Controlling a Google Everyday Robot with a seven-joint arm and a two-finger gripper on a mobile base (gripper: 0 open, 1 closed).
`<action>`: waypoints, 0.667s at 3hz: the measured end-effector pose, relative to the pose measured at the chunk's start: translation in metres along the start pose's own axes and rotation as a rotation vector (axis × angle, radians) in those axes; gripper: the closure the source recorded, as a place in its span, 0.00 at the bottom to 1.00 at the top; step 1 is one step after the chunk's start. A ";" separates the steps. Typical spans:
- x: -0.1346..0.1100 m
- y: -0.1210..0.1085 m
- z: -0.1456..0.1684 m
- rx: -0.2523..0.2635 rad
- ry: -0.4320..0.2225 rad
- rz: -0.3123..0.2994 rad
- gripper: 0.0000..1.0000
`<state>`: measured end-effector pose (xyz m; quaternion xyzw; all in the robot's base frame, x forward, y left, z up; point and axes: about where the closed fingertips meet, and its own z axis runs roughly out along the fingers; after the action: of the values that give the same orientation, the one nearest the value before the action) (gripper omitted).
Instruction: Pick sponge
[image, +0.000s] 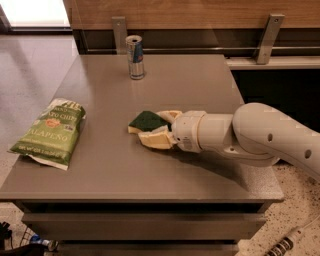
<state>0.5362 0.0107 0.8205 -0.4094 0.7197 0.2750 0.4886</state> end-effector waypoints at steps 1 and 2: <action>-0.001 0.002 0.001 -0.003 0.000 -0.003 1.00; -0.001 0.002 0.001 -0.003 0.000 -0.003 1.00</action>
Offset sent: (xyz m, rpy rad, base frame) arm -0.0006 0.0018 0.0006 -0.0007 -0.0011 0.0032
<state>0.5355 0.0131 0.8214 -0.4114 0.7186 0.2753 0.4884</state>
